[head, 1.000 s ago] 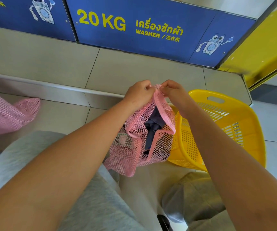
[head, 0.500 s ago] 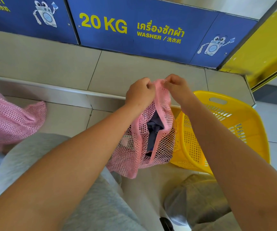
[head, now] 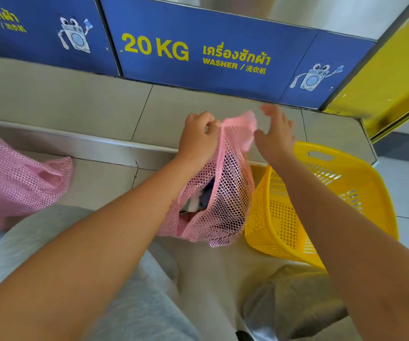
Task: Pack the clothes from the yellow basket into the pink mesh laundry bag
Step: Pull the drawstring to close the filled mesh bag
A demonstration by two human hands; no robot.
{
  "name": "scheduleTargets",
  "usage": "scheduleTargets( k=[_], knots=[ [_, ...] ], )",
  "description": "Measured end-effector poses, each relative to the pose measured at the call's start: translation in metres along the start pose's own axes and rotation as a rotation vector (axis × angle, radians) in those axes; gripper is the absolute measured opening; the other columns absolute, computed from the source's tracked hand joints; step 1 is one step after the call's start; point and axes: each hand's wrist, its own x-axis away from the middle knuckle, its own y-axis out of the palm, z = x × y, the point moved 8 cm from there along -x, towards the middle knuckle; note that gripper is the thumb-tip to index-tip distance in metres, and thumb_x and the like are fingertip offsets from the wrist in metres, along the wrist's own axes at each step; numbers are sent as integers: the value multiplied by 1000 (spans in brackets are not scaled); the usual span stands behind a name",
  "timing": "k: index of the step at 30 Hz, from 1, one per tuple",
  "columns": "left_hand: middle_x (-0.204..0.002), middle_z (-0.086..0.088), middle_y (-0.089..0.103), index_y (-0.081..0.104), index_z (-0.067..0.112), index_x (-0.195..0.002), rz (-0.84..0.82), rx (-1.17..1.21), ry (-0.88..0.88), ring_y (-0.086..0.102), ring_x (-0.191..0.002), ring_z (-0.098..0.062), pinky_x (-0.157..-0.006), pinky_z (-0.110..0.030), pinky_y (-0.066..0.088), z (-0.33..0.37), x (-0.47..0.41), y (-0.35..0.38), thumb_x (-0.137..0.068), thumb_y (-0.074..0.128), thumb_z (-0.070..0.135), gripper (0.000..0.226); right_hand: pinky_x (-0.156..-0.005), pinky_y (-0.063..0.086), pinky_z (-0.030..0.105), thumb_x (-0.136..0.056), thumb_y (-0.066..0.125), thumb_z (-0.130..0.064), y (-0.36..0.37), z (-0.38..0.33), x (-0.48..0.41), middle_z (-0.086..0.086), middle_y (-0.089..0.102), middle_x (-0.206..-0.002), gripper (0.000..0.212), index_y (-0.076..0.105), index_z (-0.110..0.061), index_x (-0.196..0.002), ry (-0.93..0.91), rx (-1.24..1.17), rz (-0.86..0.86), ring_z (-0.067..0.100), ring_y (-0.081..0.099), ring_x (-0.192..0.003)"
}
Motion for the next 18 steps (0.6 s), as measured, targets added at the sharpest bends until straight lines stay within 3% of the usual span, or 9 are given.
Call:
scheduleTargets(
  k=[2, 4, 6, 9, 12, 16, 18],
  knots=[
    [-108, -17, 56, 52, 10, -82, -20, 15, 31, 52, -94, -20, -75, -20, 35, 6, 1, 3, -101, 49, 12, 20, -107, 25, 53, -85, 58, -22, 9, -23, 5, -7, 37, -149, 65, 35, -45, -141, -217, 28, -145, 25, 32, -137],
    [-101, -16, 56, 51, 11, -80, -19, 24, 60, 50, -92, -18, -70, -19, 32, 12, 2, 5, -101, 51, 12, 21, -106, 23, 51, -90, 55, -34, 13, -35, 8, -12, 36, -150, 48, 43, -49, -135, -304, 100, -204, 23, 29, -138],
    [-99, -14, 55, 53, 11, -80, -13, 21, 73, 52, -91, -19, -70, -19, 33, 15, 3, 6, -100, 52, 13, 21, -101, 25, 46, -95, 49, -38, 11, -41, 8, -12, 48, -140, 28, 58, -39, -121, -335, 141, -176, 23, 34, -135],
    [-106, -15, 54, 58, 10, -80, 14, -41, 66, 56, -95, -25, -82, -26, 43, 10, 4, 6, -99, 54, 14, 19, -95, 26, 43, -98, 41, -34, 2, -37, 8, -6, 64, -116, 23, 61, -28, -107, -345, 214, -76, 24, 44, -124],
    [-104, -6, 48, 58, 15, -80, 88, -158, 8, 52, -99, -26, -87, -36, 46, -1, 8, -1, -98, 55, 22, 20, -97, 27, 44, -98, 36, -31, -15, -11, 0, 4, 68, -111, 27, 59, -26, -111, -186, 275, 30, 27, 45, -122],
    [-94, -6, 61, 53, 19, -77, 91, -290, -98, 55, -90, -27, -76, -37, 44, -23, 7, -12, -99, 51, 25, 23, -96, 26, 44, -96, 32, -27, -31, 45, -1, 13, 66, -109, 31, 58, -22, -111, 237, 184, 90, 28, 40, -126],
    [-81, -6, 58, 51, 14, -77, 73, -216, -113, 53, -78, -24, -63, -31, 38, -30, 6, -16, -100, 50, 20, 23, -98, 26, 45, -93, 36, -25, -24, 52, 4, 15, 66, -111, 29, 58, -20, -111, 264, 233, 54, 28, 37, -128]
  ],
)
